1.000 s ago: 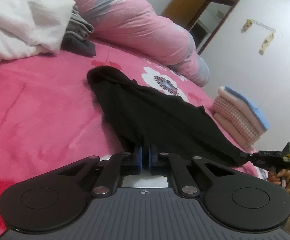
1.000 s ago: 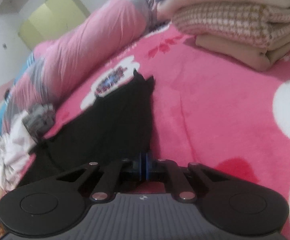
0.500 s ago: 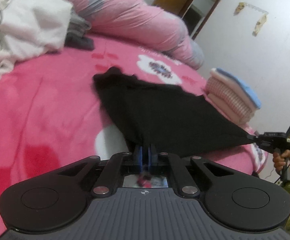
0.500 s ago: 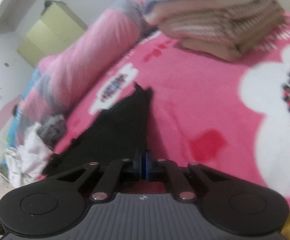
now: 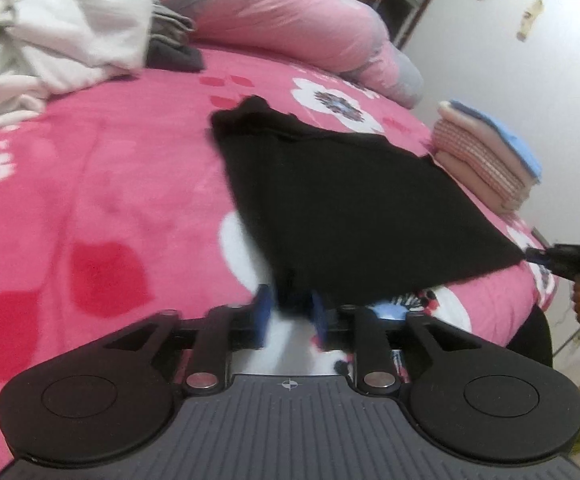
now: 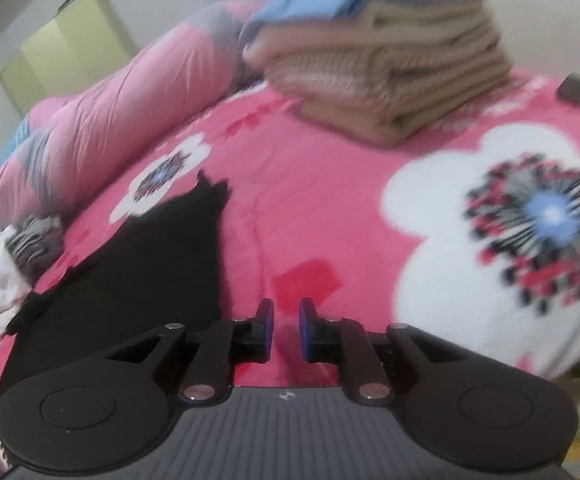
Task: Fold clothes
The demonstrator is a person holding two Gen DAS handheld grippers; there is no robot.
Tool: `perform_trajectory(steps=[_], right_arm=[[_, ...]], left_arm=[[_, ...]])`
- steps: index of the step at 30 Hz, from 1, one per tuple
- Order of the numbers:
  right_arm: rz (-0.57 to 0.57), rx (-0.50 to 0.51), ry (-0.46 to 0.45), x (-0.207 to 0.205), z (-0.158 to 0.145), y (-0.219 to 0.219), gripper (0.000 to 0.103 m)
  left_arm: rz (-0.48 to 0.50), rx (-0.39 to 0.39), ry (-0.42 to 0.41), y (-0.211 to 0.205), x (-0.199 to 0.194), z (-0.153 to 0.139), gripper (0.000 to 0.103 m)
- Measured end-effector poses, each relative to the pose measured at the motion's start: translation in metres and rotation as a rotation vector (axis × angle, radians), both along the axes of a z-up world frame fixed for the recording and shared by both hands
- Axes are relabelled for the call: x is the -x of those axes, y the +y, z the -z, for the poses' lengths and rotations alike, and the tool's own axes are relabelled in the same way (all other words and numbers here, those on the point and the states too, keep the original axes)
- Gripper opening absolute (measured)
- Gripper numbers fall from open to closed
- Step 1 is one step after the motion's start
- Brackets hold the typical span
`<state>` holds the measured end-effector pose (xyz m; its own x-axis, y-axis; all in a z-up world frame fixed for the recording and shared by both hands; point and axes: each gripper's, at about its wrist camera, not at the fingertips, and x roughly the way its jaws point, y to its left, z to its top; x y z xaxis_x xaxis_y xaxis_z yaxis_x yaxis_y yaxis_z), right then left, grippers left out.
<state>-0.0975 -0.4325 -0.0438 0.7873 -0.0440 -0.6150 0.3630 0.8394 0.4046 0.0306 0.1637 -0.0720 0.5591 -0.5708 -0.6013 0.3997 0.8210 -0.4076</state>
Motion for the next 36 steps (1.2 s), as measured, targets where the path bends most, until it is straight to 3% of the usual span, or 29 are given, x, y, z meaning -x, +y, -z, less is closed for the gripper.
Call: perform_trajectory(steps=[5, 8, 10, 14, 18, 24, 27, 28, 32, 36], right_arm=[[-0.156, 0.101, -0.088, -0.015, -0.028, 0.050, 0.014], [-0.286, 0.153, -0.152, -0.033, -0.041, 0.090, 0.014], [-0.379, 0.131, -0.190, -0.056, -0.043, 0.118, 0.014], [-0.537, 0.110, -0.189, -0.109, -0.045, 0.172, 0.014], [-0.689, 0.201, -0.176, -0.156, -0.049, 0.235, 0.014], [-0.886, 0.249, -0.083, -0.220, -0.027, 0.314, 0.014], [-0.968, 0.258, 0.002, -0.257, -0.002, 0.340, 0.014], [-0.980, 0.262, 0.029, -0.271, 0.006, 0.347, 0.012], [-0.847, 0.290, -0.034, -0.320, 0.007, 0.342, 0.011], [-0.598, 0.068, -0.115, -0.346, -0.010, 0.295, 0.013]], left_arm=[[-0.131, 0.171, -0.032, 0.026, 0.003, -0.033, 0.031], [-0.105, 0.139, -0.117, 0.009, -0.006, -0.048, 0.033], [-0.071, 0.103, -0.135, -0.012, -0.019, -0.049, 0.033], [-0.053, -0.005, -0.138, -0.053, -0.048, -0.035, 0.033], [-0.051, -0.096, -0.158, -0.070, -0.065, -0.015, 0.033], [-0.036, -0.123, -0.184, -0.065, -0.065, 0.008, 0.033], [-0.047, -0.093, -0.203, -0.060, -0.061, 0.015, 0.033], [-0.052, -0.076, -0.203, -0.058, -0.061, 0.016, 0.033], [-0.068, -0.023, -0.196, -0.052, -0.061, 0.021, 0.034], [-0.067, 0.013, -0.190, -0.048, -0.063, 0.023, 0.034]])
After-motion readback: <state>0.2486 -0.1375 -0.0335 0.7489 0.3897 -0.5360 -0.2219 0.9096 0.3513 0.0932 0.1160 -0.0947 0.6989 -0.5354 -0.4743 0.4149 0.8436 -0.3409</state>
